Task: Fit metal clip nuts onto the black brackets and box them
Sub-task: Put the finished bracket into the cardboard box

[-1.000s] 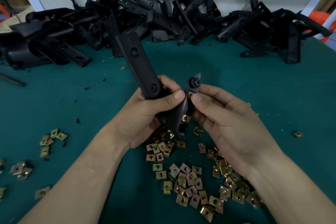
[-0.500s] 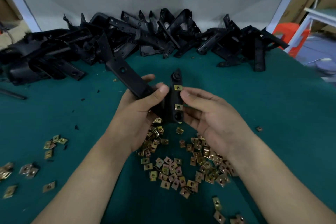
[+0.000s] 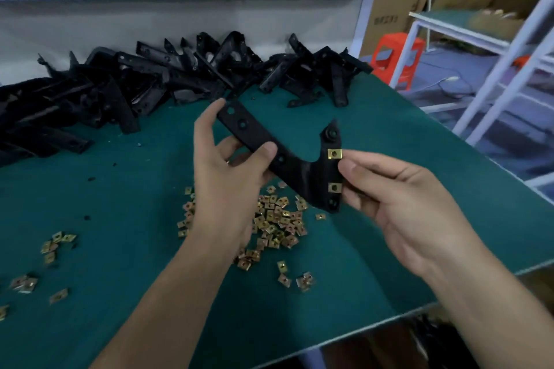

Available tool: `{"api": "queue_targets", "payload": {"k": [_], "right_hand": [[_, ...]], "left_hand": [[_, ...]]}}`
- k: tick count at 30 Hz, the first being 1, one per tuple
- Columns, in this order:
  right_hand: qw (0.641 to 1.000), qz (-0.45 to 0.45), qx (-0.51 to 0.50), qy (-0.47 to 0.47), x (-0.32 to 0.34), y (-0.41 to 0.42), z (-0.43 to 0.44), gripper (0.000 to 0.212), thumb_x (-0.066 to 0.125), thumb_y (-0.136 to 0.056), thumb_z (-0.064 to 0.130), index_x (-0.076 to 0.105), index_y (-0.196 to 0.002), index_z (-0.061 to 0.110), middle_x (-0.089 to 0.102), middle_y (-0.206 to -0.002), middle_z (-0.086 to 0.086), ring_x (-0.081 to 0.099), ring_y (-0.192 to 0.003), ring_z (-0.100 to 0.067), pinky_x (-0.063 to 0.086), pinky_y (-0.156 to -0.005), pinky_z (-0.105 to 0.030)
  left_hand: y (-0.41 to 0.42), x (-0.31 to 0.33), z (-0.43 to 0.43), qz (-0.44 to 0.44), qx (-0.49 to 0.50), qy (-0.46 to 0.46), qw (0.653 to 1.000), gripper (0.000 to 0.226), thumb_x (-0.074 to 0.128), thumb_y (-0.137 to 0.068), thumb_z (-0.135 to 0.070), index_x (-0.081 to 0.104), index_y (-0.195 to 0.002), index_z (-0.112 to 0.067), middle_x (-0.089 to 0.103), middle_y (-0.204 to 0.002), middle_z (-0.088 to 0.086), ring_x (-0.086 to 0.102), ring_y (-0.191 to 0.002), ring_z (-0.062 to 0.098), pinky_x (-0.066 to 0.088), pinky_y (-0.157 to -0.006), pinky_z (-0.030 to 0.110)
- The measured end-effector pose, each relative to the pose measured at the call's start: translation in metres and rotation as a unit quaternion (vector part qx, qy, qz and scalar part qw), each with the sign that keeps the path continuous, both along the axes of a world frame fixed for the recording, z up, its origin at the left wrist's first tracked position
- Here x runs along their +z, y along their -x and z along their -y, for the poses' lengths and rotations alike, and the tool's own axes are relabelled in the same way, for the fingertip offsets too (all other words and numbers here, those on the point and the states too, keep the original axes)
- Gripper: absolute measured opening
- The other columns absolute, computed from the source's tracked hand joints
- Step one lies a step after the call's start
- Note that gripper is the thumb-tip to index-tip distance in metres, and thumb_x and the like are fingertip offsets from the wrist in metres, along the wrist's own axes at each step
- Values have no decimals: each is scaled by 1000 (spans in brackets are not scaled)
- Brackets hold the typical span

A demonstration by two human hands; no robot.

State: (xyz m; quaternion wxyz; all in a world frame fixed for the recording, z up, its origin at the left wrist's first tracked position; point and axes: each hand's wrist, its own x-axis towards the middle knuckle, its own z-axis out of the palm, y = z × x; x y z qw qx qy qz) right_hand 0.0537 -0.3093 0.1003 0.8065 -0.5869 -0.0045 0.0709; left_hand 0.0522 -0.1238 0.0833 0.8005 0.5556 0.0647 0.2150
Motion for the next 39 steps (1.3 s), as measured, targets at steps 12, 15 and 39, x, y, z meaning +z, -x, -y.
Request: {"api": "queue_targets", "payload": {"k": [12,15,39], "right_hand": [[980,-5,-196,19,-4,110,164,33,74,-73,18,79,-104,8,77,-100,-17,69,-78,-14,57,-72,-19],[964,-40,-260,18,-13,142,199,33,76,-71,20,80,-102,10,75,-107,-20,68,-89,-23,59,-81,-26],[813,-203,-303,454,-107,244,278,18,61,-98,25,68,-100,42,67,-91,19,61,-71,0,40,-46,-6]], "left_hand": [[27,-8,176,-20,-215,-38,976,73,74,-89,2,45,-139,-42,74,-83,-8,74,-82,12,60,-69,26],[37,-18,218,-28,-288,-58,956,71,73,-90,0,44,-138,-43,74,-91,-1,75,-89,18,62,-74,31],[68,-121,268,-130,-474,-466,735,45,64,-98,-25,53,-141,-32,58,-140,-5,57,-118,-1,45,-98,17]]}}
